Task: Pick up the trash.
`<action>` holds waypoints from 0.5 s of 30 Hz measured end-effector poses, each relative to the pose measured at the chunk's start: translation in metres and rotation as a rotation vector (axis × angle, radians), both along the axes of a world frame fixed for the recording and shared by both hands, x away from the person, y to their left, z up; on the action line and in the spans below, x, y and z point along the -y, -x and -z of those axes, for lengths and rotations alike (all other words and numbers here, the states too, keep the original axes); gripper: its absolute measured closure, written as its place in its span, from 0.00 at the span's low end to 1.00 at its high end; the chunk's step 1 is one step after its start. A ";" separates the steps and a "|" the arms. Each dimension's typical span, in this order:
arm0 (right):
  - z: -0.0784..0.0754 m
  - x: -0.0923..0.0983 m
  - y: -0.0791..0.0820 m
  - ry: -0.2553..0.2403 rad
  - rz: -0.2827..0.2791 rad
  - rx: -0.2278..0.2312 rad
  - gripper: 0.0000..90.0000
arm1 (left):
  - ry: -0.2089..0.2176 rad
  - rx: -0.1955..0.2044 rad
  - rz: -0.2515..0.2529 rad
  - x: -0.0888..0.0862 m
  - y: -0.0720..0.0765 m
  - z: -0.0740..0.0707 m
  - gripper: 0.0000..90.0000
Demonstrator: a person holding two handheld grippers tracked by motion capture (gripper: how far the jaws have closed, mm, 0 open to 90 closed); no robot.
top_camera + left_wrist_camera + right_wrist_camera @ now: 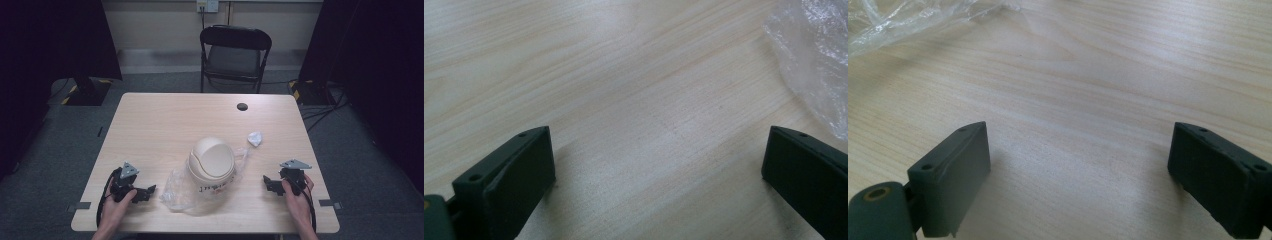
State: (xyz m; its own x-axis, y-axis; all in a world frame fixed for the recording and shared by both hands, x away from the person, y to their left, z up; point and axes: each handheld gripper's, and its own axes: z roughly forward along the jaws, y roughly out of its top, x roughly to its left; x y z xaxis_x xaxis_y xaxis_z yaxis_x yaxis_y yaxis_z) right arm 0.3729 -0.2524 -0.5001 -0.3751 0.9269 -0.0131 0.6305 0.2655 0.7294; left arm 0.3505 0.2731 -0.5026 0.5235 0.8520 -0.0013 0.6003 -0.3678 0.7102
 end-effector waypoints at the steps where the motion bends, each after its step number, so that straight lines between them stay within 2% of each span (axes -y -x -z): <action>1: 0.000 0.000 0.000 -0.001 0.002 -0.001 0.10 | 0.004 0.001 -0.002 0.000 0.000 0.000 0.00; 7: 0.000 0.000 0.000 0.001 0.001 -0.001 0.10 | 0.008 0.009 0.007 -0.003 0.001 0.000 0.02; 10: -0.002 -0.001 0.000 0.001 -0.001 -0.007 0.16 | 0.003 0.014 0.001 -0.004 0.001 -0.001 0.05; 15: -0.006 -0.005 0.002 -0.017 0.002 -0.006 0.15 | 0.008 0.016 0.006 -0.005 0.001 0.000 0.06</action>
